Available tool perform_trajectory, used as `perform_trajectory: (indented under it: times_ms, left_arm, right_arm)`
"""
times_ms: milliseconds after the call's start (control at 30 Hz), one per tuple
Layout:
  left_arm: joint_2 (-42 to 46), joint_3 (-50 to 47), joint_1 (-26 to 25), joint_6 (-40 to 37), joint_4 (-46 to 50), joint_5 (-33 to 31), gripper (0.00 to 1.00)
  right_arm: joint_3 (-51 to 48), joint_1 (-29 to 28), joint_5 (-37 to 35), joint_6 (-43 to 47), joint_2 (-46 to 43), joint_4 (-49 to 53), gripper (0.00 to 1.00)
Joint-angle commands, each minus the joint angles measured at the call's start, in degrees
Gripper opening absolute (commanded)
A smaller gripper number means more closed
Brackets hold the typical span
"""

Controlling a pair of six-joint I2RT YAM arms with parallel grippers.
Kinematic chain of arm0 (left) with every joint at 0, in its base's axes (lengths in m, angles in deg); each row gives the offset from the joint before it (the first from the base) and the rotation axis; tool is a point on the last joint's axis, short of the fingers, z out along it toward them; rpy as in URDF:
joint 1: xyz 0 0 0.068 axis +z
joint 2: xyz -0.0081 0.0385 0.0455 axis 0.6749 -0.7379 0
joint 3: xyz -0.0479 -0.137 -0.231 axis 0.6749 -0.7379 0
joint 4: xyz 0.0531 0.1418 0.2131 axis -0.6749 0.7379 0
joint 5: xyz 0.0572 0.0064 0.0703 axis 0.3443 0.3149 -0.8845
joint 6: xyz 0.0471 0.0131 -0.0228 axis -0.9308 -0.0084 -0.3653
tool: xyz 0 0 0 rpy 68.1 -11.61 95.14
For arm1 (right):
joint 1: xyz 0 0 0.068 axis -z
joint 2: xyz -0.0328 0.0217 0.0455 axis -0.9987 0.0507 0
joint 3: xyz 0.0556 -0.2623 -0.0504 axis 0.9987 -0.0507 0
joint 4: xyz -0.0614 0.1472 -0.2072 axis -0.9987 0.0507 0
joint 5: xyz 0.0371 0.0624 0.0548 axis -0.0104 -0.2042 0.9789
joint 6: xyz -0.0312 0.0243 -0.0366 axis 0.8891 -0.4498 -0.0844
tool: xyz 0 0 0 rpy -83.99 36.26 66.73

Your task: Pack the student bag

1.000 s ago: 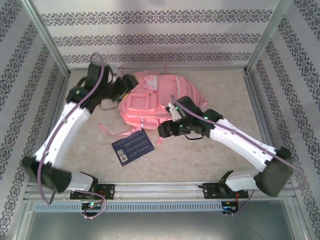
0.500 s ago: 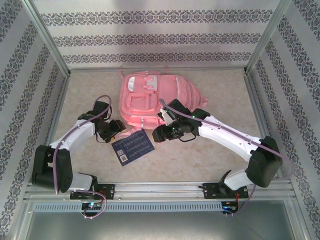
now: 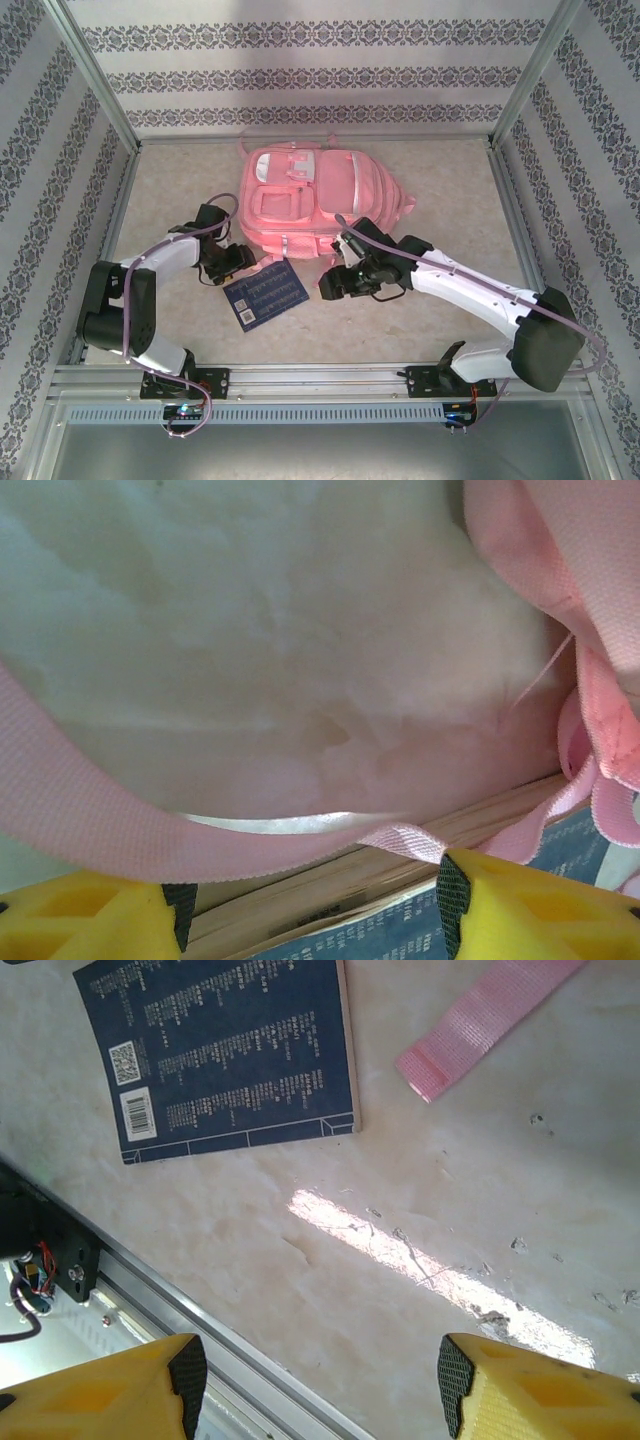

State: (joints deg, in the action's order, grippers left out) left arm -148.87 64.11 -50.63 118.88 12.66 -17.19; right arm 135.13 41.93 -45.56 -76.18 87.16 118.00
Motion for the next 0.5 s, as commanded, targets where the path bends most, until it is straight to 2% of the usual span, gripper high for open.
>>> perform_trajectory:
  times_ms: [0,267,467]
  left_arm:
    - [0.8,-2.3,-0.4,-2.3,-1.8,4.8,0.65]
    - [6.1,-7.9,-4.3,0.9,-2.6,11.5,0.66]
    - [6.5,-9.1,-10.0,4.4,-5.7,15.8,0.66]
  right_arm:
    - [-1.9,-0.5,-0.6,-2.0,-1.5,-1.8,0.64]
    - [-2.9,-0.5,-1.2,-2.6,-0.3,-3.5,0.65]
    - [-5.1,0.7,3.3,-5.3,2.7,-7.8,0.66]
